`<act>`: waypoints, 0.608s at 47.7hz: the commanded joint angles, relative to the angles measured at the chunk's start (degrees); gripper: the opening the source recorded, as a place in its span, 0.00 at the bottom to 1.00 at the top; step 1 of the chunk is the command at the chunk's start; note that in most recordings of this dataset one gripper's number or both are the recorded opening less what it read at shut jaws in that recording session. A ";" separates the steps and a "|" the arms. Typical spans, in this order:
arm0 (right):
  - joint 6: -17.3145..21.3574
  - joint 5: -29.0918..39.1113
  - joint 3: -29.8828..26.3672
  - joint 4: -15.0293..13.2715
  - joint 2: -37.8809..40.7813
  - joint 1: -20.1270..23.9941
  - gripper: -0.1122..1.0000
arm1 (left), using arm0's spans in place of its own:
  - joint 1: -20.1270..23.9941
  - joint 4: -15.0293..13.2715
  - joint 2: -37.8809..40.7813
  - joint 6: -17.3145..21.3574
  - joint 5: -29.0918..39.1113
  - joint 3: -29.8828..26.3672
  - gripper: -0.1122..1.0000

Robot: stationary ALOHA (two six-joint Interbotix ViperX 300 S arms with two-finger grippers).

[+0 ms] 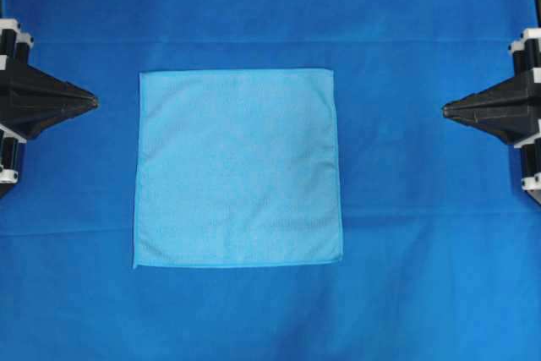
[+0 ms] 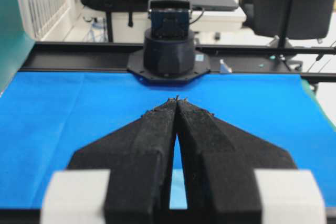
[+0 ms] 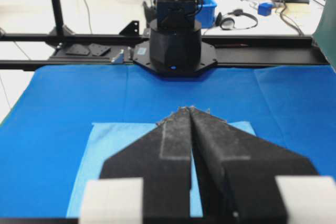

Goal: Fold the light blue towel.
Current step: 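Move both grippers toward the far corners of the light blue towel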

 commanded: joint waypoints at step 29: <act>3.87 7.47 -13.01 0.97 32.96 -17.05 0.11 | 14.68 -1.76 22.41 -4.22 3.08 0.88 0.11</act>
